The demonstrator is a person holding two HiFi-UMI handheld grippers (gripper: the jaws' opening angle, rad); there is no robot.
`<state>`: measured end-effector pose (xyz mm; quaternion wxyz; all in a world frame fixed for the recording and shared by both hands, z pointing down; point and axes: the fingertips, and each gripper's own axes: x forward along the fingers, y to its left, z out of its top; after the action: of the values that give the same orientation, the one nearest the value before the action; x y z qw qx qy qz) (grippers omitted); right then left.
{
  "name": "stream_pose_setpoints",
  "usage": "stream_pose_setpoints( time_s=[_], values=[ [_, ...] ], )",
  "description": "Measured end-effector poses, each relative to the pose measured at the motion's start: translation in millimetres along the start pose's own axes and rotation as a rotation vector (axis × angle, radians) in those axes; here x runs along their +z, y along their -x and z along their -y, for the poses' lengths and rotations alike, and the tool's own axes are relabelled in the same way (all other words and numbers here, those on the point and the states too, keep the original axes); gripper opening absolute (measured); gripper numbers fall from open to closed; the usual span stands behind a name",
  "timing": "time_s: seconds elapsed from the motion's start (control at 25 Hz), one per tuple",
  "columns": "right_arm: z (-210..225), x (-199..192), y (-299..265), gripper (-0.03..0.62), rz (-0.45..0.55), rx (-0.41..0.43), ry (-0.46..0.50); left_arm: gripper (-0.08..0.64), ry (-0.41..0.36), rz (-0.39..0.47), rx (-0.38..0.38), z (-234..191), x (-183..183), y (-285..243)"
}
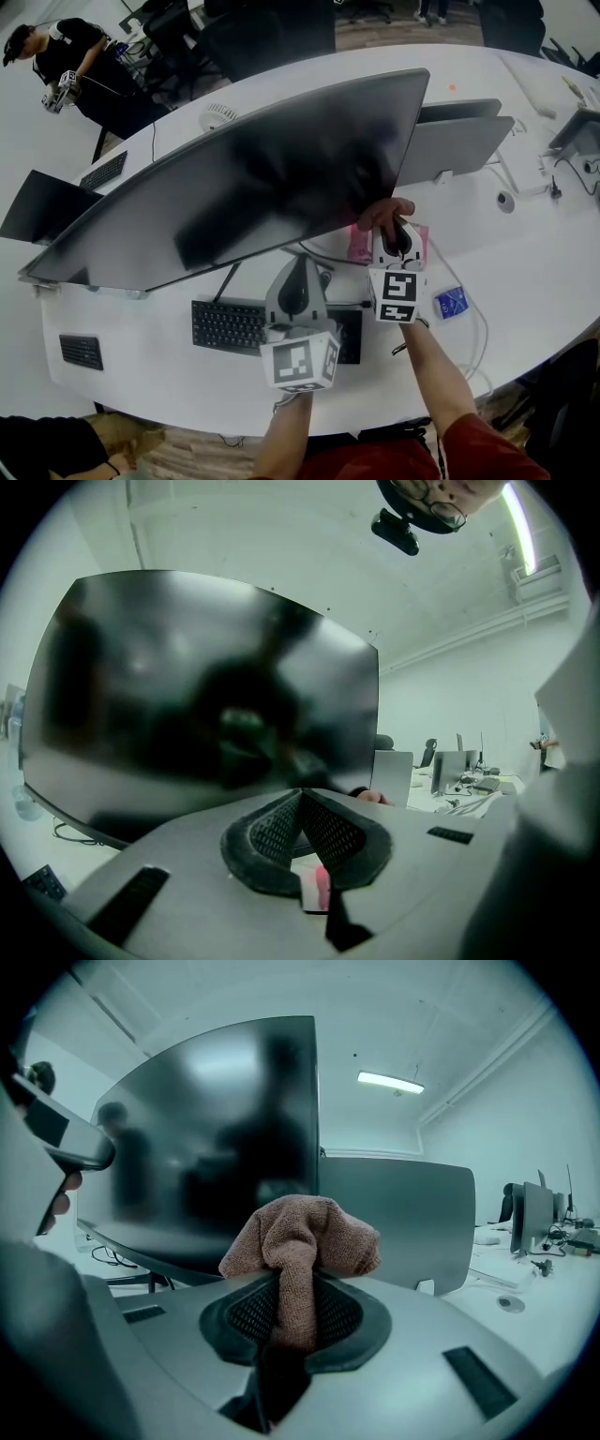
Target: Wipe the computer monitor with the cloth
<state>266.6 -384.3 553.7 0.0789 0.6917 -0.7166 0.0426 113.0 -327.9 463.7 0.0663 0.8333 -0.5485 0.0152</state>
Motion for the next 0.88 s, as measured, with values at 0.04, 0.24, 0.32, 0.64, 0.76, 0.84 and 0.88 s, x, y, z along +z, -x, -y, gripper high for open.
stream_pose_setpoints(
  time_s=[0.04, 0.24, 0.32, 0.64, 0.76, 0.84, 0.88],
  values=[
    [1, 1, 1, 0.077, 0.001, -0.003, -0.002, 0.023, -0.001, 0.002, 0.000, 0, 1, 1],
    [6, 13, 12, 0.077, 0.012, -0.015, -0.022, 0.023, -0.008, 0.009, -0.004, 1, 10, 6],
    [4, 19, 20, 0.077, 0.013, -0.016, -0.023, 0.023, -0.010, 0.013, -0.008, 1, 13, 10],
    [-15, 67, 64, 0.077, 0.084, -0.005, -0.004, 0.023, -0.010, 0.051, -0.015, -10, 39, 37],
    [-31, 86, 89, 0.077, 0.114, 0.013, 0.010, 0.023, -0.014, 0.065, -0.015, -16, 49, 53],
    [-41, 96, 107, 0.077, 0.132, 0.023, 0.016, 0.023, -0.015, 0.079, -0.017, -21, 56, 66],
    [-46, 102, 115, 0.077, 0.141, 0.027, 0.021, 0.023, -0.016, 0.086, -0.020, -23, 60, 73]
  ],
)
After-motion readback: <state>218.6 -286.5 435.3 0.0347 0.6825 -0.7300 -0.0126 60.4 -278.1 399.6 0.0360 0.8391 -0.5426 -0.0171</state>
